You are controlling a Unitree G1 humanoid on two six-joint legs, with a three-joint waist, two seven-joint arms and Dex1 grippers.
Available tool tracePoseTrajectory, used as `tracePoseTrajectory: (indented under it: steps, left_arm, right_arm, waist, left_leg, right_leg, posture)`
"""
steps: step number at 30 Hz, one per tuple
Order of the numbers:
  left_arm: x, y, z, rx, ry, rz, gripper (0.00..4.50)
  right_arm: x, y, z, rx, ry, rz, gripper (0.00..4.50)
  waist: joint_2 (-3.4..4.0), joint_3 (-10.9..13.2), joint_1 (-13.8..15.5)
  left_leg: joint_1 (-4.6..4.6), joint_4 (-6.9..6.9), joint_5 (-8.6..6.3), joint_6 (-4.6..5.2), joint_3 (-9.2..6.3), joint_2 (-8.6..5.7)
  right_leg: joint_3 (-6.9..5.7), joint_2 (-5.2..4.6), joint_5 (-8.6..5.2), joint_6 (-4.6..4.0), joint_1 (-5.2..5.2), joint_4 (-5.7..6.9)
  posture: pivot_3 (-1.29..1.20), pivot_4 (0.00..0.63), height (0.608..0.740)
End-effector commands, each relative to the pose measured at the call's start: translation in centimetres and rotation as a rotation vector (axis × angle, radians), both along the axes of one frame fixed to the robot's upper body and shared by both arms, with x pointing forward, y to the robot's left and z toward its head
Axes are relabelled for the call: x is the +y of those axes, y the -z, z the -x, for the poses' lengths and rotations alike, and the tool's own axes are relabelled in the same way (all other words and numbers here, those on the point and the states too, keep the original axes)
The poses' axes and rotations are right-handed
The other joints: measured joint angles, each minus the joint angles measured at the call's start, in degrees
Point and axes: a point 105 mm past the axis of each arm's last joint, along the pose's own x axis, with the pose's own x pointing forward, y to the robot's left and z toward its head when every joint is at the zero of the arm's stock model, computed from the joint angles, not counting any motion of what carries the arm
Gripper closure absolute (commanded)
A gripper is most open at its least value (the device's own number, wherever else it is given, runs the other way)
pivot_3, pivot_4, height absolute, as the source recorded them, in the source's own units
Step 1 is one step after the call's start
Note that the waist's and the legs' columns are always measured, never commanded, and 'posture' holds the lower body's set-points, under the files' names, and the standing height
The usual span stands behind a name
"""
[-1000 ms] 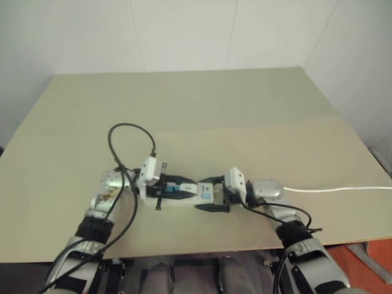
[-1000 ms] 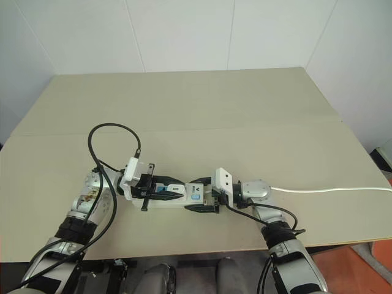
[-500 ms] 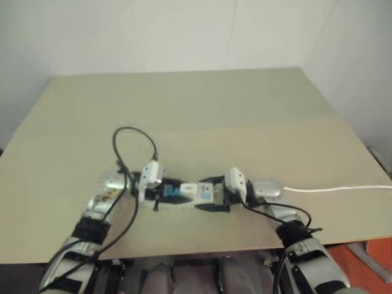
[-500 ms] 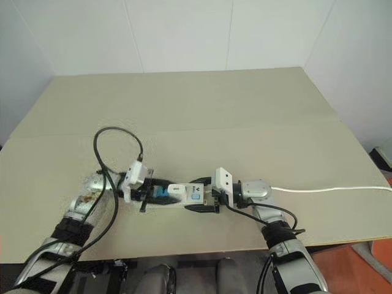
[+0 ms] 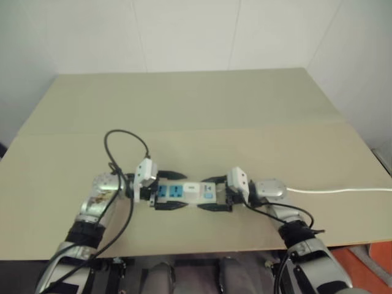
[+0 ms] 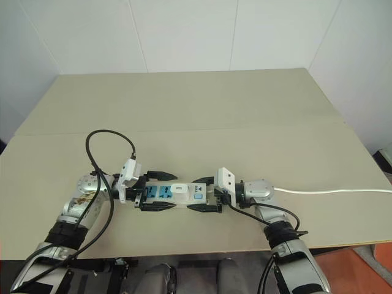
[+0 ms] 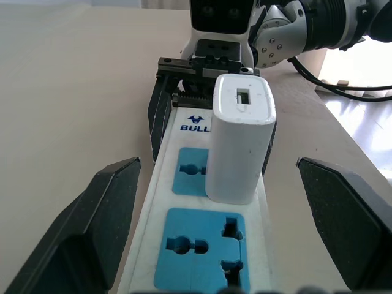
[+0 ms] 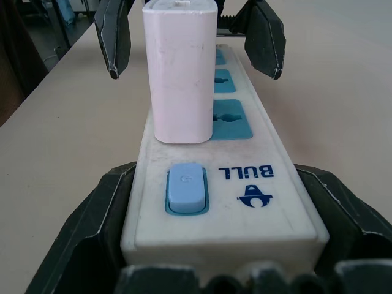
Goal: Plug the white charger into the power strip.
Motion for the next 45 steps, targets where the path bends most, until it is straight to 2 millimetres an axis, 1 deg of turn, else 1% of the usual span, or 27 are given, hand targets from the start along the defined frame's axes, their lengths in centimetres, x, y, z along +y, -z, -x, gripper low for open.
tracePoseTrajectory:
  steps: [1,3,7,10,13,15,18,20,22,23,26,28,30,32,33,35,38,40,45]
  left_arm:
    - [1.1,-1.8,0.0,0.0,-0.01,0.004,0.01]
    - [2.0,-3.2,0.1,-0.018,-0.001,-0.005,0.0]
    - [3.8,-5.5,0.3,-0.061,-0.006,-0.028,0.0]
    - [5.0,-6.7,0.5,-0.086,-0.015,-0.044,0.0]
    - [6.2,-7.5,0.6,-0.108,-0.043,-0.061,0.0]
    - [7.0,-7.8,0.8,-0.112,-0.061,-0.074,0.0]
    - [7.9,-8.0,0.9,-0.12,-0.092,-0.081,0.0]
    - [9.0,-8.0,1.0,-0.135,-0.134,-0.122,0.0]
    - [9.7,-7.9,1.2,-0.146,-0.165,-0.158,0.0]
    - [10.3,-7.8,1.4,-0.134,-0.188,-0.2,0.0]
    - [12.7,-7.2,2.6,-0.099,-0.258,-0.352,0.0]
    - [13.4,-7.0,3.1,-0.102,-0.295,-0.406,0.0]
    - [13.8,-7.2,4.2,-0.071,-0.309,-0.388,0.0]
    - [14.5,-7.3,5.6,-0.059,-0.364,-0.368,0.0]
    - [14.5,-7.3,6.2,-0.06,-0.38,-0.364,0.0]
    - [14.3,-7.3,6.9,-0.058,-0.399,-0.346,0.0]
    - [13.5,-7.3,7.7,-0.054,-0.415,-0.291,0.0]
    - [13.3,-7.3,7.9,-0.056,-0.429,-0.284,0.0]
    - [13.2,-7.7,7.7,-0.066,-0.435,-0.273,0.0]
  right_arm:
    - [0.1,-1.4,-0.5,-0.033,0.0,-0.038,0.74]
    - [0.0,-1.5,-0.6,-0.039,0.0,-0.034,0.07]
    - [-0.5,-2.0,-0.9,-0.051,0.006,-0.031,0.02]
    - [-1.7,-2.7,-1.0,-0.066,0.011,-0.021,0.02]
    - [-3.3,-4.0,-1.0,-0.103,0.033,-0.007,0.02]
    - [-4.7,-5.1,-1.0,-0.131,0.063,-0.006,0.02]
    - [-6.6,-6.1,-0.5,-0.155,0.09,0.026,0.02]
    - [-8.6,-6.9,-0.1,-0.172,0.137,0.051,0.02]
    - [-10.0,-7.3,0.3,-0.176,0.174,0.066,0.02]
    - [-11.0,-7.5,0.6,-0.175,0.199,0.076,0.02]
    - [-14.0,-8.1,1.6,-0.176,0.299,0.11,0.02]
    - [-15.2,-8.3,2.2,-0.172,0.337,0.123,0.02]
    - [-16.9,-8.7,3.1,-0.163,0.388,0.138,0.02]
    - [-18.9,-9.6,4.2,-0.156,0.471,0.16,0.02]
    - [-19.4,-9.9,4.6,-0.151,0.493,0.166,0.02]
    - [-19.9,-10.2,5.3,-0.138,0.514,0.171,0.02]
    - [-19.9,-10.8,6.2,-0.123,0.525,0.159,0.02]
    - [-19.7,-11.0,6.5,-0.115,0.525,0.153,0.02]
    - [-19.5,-11.0,6.9,-0.11,0.532,0.154,0.02]
  waist:
    - [-0.01,0.0,-0.1]
    - [-0.01,0.0,-0.2]
    - [0.0,0.1,-0.1]
    - [0.01,0.1,0.4]
    - [0.01,0.1,0.6]
    - [0.01,0.1,0.7]
    - [0.01,0.1,0.8]
    - [0.01,0.1,0.8]
    - [0.01,0.1,0.9]
    - [0.0,0.1,0.9]
    - [-0.01,0.1,0.7]
    - [0.0,0.1,0.8]
    - [0.01,0.1,1.0]
    - [0.0,0.1,1.0]
    - [0.0,0.1,1.0]
    - [-0.01,0.1,1.1]
    - [-0.03,0.1,1.1]
    - [-0.03,0.1,1.1]
    - [-0.03,0.1,1.1]
  left_leg:
    - [-0.01,0.0,0.0,0.0,0.0,0.0]
    - [-0.07,-0.01,0.0,0.0,0.0,0.01]
    - [-0.11,-0.06,0.0,0.0,0.0,0.0]
    - [-0.13,-0.1,0.0,-0.01,0.0,-0.01]
    - [-0.16,-0.18,-0.01,0.0,0.02,0.0]
    - [-0.33,-0.19,-0.01,0.0,0.01,0.0]
    - [-0.54,-0.19,-0.01,0.0,0.01,0.0]
    - [-0.7,-0.19,-0.01,0.01,0.01,0.0]
    - [-1.02,-0.19,-0.01,0.01,0.02,0.0]
    - [-1.04,-0.19,-0.01,0.01,0.03,0.0]
    - [-1.06,-0.21,-0.04,0.06,0.09,0.02]
    - [-1.04,-0.28,-0.06,0.09,0.14,0.03]
    - [-1.0,-0.3,-0.07,0.1,0.22,0.01]
    - [-1.01,-0.31,-0.08,0.12,0.28,0.03]
    - [-0.99,-0.31,-0.08,0.13,0.31,0.04]
    - [-0.99,-0.33,-0.09,0.13,0.34,0.07]
    - [-0.87,-0.33,-0.09,0.13,0.36,0.09]
    - [-0.77,-0.33,-0.09,0.13,0.38,0.09]
    - [-0.58,-0.33,-0.09,0.13,0.42,0.08]
  right_leg:
    - [0.0,0.0,0.0,0.0,-0.01,-0.01]
    - [0.0,0.02,0.0,0.0,-0.07,0.0]
    - [-0.01,0.0,0.0,0.0,-0.1,-0.08]
    - [-0.02,-0.02,0.0,0.0,-0.09,-0.19]
    - [-0.04,-0.03,0.0,0.0,-0.09,-0.31]
    - [-0.07,-0.04,0.0,0.0,-0.23,-0.35]
    - [-0.09,-0.04,0.0,0.0,-0.4,-0.36]
    - [-0.09,-0.05,0.0,0.01,-0.55,-0.37]
    - [-0.09,-0.05,0.0,0.01,-0.88,-0.35]
    - [-0.09,-0.05,0.0,0.01,-0.9,-0.35]
    - [-0.06,-0.05,0.0,0.01,-0.94,-0.4]
    - [-0.03,-0.07,-0.02,0.03,-0.94,-0.46]
    - [-0.02,-0.11,-0.04,0.06,-0.88,-0.51]
    - [-0.02,-0.13,-0.04,0.06,-0.87,-0.52]
    - [-0.01,-0.14,-0.04,0.06,-0.84,-0.53]
    - [0.0,-0.13,-0.04,0.06,-0.83,-0.58]
    - [0.0,-0.12,-0.02,0.06,-0.69,-0.54]
    - [0.03,-0.12,-0.03,0.06,-0.61,-0.54]
    - [0.04,-0.12,-0.02,0.07,-0.38,-0.6]
  posture:
    - [0.0,0.15,0.74]
    - [0.0,0.15,0.74]
    - [0.0,0.15,0.74]
    - [0.0,0.15,0.74]
    - [0.0,0.15,0.74]
    - [0.0,0.15,0.74]
    - [0.0,0.15,0.74]
    - [0.0,0.15,0.74]
    - [0.0,0.15,0.74]
    - [0.0,0.15,0.74]
    - [0.0,0.15,0.74]
    - [0.0,0.15,0.74]
    - [0.0,0.15,0.74]
    - [0.0,0.15,0.74]
    - [0.0,0.15,0.74]
    - [0.0,0.15,0.74]
    - [0.0,0.15,0.74]
    - [0.0,0.15,0.74]
    - [0.0,0.15,0.74]
